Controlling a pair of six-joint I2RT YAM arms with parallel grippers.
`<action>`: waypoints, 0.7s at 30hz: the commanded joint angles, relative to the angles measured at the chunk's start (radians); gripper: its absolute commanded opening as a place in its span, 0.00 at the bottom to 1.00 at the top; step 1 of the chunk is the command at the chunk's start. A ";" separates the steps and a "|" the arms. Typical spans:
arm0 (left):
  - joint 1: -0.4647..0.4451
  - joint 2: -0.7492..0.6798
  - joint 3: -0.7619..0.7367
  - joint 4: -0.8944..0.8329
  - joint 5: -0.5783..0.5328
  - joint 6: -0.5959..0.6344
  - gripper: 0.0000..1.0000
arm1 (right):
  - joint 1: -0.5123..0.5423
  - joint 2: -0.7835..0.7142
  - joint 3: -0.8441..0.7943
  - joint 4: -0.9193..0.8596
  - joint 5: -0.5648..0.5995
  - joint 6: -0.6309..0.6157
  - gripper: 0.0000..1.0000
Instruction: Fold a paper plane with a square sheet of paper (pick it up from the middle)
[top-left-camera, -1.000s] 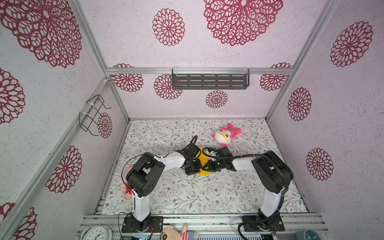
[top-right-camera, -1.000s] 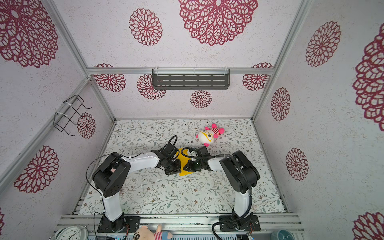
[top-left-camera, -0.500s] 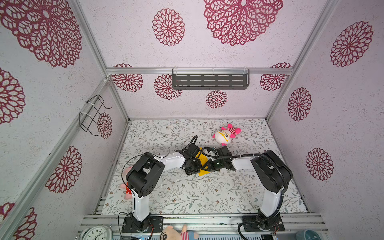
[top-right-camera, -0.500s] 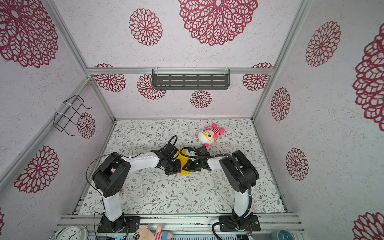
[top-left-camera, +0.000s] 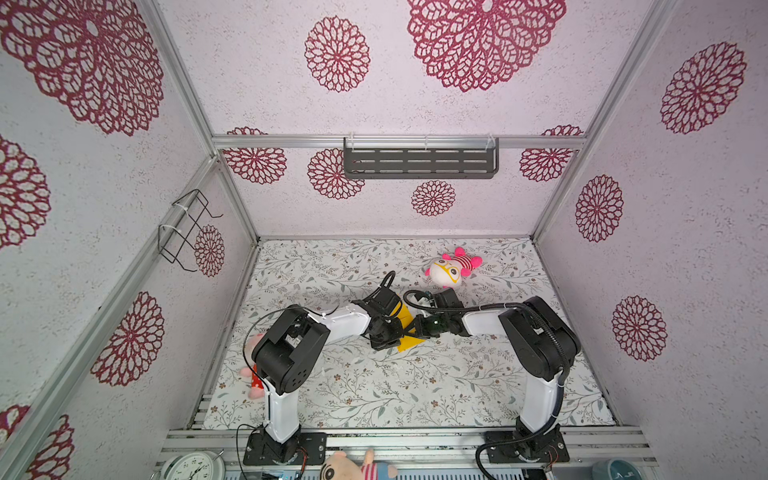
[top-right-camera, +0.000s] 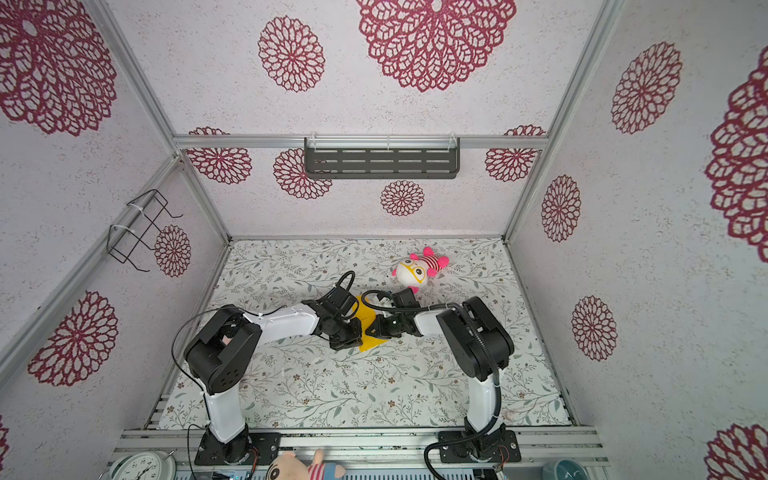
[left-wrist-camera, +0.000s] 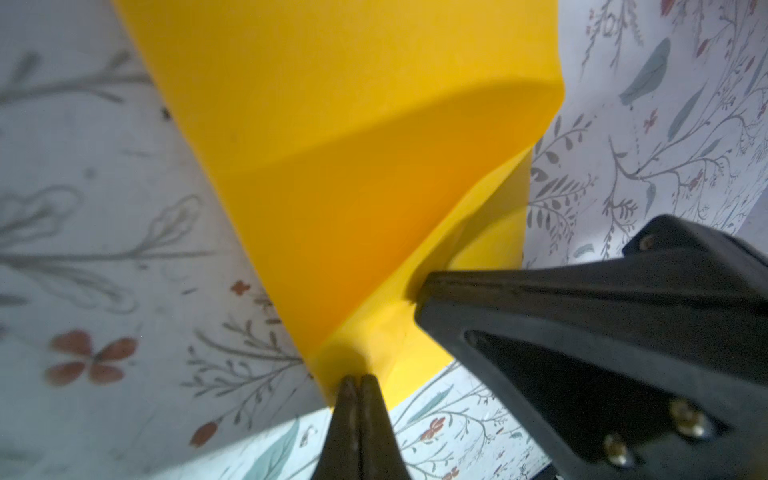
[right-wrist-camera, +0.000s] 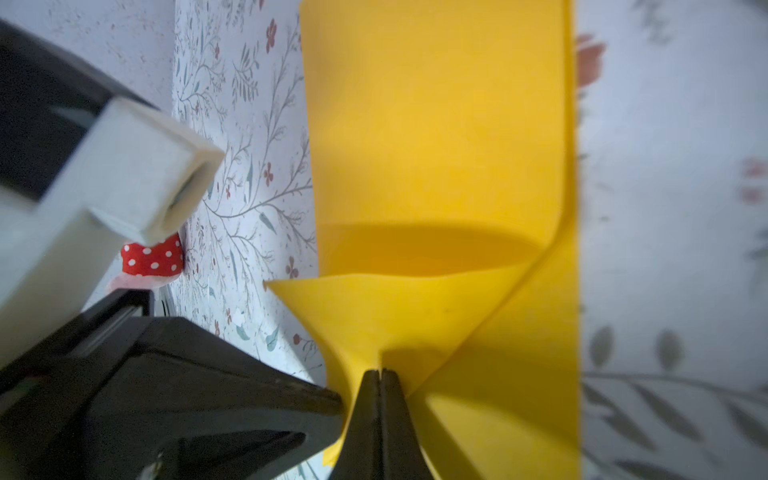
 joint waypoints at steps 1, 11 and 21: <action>-0.009 0.026 -0.004 -0.050 -0.029 0.004 0.00 | -0.067 0.031 -0.010 0.016 0.050 0.011 0.04; -0.007 0.024 0.008 -0.074 -0.039 0.021 0.00 | -0.077 -0.073 0.033 0.012 0.038 -0.007 0.05; -0.007 0.029 0.016 -0.076 -0.036 0.029 0.00 | 0.000 -0.014 0.012 0.042 -0.039 -0.016 0.05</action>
